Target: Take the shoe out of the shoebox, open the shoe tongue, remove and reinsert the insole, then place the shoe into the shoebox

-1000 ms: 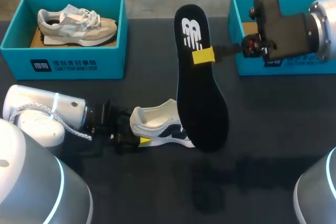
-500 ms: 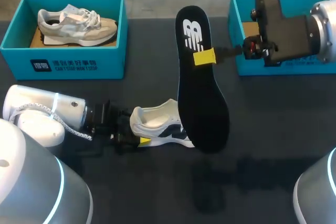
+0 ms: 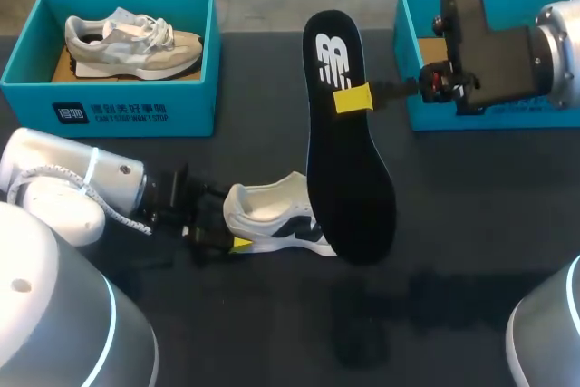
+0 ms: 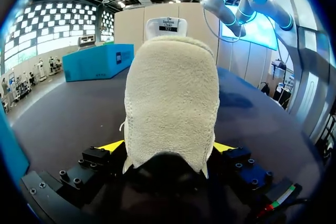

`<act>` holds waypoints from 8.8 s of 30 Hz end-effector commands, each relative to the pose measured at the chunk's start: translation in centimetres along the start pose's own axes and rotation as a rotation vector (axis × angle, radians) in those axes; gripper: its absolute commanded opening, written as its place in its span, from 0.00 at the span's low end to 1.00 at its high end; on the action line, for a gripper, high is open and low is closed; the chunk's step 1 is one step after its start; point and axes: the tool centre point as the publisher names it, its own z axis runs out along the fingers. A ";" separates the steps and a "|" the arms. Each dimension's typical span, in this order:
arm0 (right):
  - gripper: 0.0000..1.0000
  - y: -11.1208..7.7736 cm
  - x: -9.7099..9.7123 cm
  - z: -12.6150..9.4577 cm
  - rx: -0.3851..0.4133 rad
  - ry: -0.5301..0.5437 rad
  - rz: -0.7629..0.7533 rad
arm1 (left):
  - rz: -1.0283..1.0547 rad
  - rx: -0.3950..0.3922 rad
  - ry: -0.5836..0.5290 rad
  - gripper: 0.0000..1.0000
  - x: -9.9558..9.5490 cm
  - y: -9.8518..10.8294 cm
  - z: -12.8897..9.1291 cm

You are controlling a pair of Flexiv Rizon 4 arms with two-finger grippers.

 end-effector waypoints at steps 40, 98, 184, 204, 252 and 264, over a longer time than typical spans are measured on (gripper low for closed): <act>0.00 0.0 -0.1 0.2 0.001 -0.001 0.001 | -0.024 -0.581 0.139 1.00 1.7 -7.7 -8.9; 0.00 0.0 -0.1 0.2 0.001 -0.001 0.001 | -0.079 -1.011 0.032 1.00 1.4 -9.3 -6.4; 0.00 0.0 -0.1 0.2 0.001 -0.001 0.001 | -0.092 -0.970 0.099 0.22 -4.1 -5.8 5.6; 0.00 0.0 -0.1 0.2 0.001 -0.001 0.001 | 0.148 -0.998 0.422 0.00 -4.0 -8.9 1.9; 0.00 0.0 -0.1 0.2 0.001 -0.001 0.001 | 1.153 -1.009 1.123 0.00 -6.2 -11.3 1.4; 0.00 0.0 -0.1 0.2 0.001 -0.001 0.001 | 1.220 -1.033 1.084 0.00 -6.8 -12.6 5.6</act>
